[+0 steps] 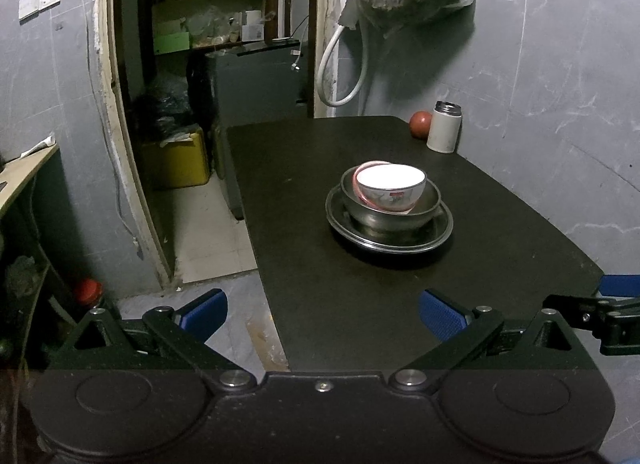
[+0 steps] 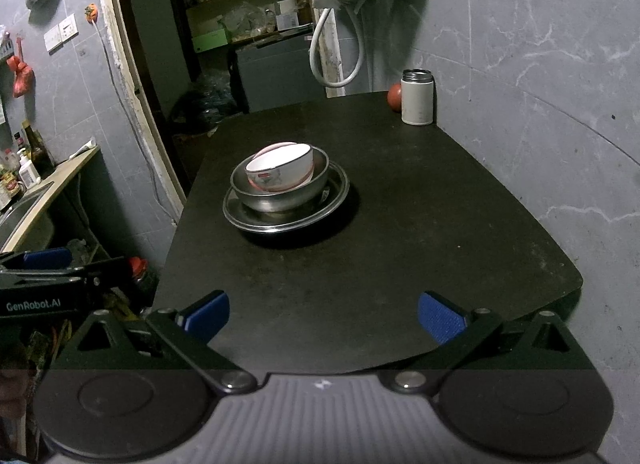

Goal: Organize plates and bowls

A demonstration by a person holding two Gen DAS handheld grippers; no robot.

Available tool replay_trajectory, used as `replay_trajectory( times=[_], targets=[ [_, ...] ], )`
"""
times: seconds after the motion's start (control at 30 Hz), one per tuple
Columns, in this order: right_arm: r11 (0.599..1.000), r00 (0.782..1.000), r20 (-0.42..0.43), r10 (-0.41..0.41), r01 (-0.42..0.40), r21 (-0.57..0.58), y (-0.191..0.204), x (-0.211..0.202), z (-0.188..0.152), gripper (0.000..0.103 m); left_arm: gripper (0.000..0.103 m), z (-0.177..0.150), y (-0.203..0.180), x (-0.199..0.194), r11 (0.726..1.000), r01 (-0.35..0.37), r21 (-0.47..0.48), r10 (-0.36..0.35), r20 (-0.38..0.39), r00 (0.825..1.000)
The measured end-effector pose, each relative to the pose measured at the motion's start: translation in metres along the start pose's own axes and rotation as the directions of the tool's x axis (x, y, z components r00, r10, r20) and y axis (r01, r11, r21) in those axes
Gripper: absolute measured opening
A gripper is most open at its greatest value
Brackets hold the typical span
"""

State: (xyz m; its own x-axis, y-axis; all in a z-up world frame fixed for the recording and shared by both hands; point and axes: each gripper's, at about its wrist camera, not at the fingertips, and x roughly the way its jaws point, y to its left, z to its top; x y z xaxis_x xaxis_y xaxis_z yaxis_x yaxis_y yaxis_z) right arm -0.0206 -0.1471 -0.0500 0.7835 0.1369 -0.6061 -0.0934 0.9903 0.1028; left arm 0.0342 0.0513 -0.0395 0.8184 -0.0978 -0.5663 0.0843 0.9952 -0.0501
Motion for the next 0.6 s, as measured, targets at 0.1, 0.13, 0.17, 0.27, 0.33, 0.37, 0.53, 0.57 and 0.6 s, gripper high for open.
replay_trajectory(
  times=[0.1,0.13,0.17,0.27,0.33,0.37,0.53,0.57,0.6],
  targets=[
    [1.000,1.000,-0.001,-0.003,0.003,0.001,0.001,0.002,0.000,0.103,0.102,0.002,0.000,0.001,1.000,0.002,0.004,-0.002,0.000,1.000],
    [1.000,1.000,-0.002,-0.004,0.004,0.001,0.001,0.002,0.000,0.103,0.102,0.002,0.000,0.002,1.000,0.003,0.004,-0.003,0.000,1.000],
    [1.000,1.000,-0.003,-0.005,0.005,0.001,0.001,0.003,0.001,0.103,0.102,0.002,0.000,0.003,1.000,0.006,0.006,-0.006,-0.002,1.000],
    [1.000,1.000,-0.007,-0.005,0.005,0.000,0.001,0.004,0.003,0.103,0.102,0.005,0.000,0.007,1.000,0.008,0.008,-0.008,-0.007,1.000],
    [1.000,1.000,-0.009,-0.005,0.005,0.000,0.001,0.005,0.004,0.103,0.102,0.005,0.001,0.008,1.000,0.007,0.010,-0.007,-0.010,1.000],
    [1.000,1.000,-0.010,-0.004,0.004,-0.001,0.001,0.006,0.005,0.103,0.102,0.006,0.001,0.010,1.000,0.006,0.010,-0.006,-0.012,1.000],
    [1.000,1.000,-0.017,0.000,0.000,-0.005,0.002,0.011,0.008,0.103,0.102,0.008,0.002,0.015,1.000,0.005,0.006,-0.005,-0.019,1.000],
    [1.000,1.000,-0.020,0.001,-0.001,-0.006,0.002,0.012,0.009,0.103,0.102,0.009,0.002,0.017,1.000,0.004,0.006,-0.004,-0.021,1.000],
    [1.000,1.000,-0.023,0.003,-0.003,-0.007,0.002,0.014,0.010,0.103,0.102,0.009,0.002,0.018,1.000,0.002,0.006,-0.002,-0.025,1.000]
  ],
)
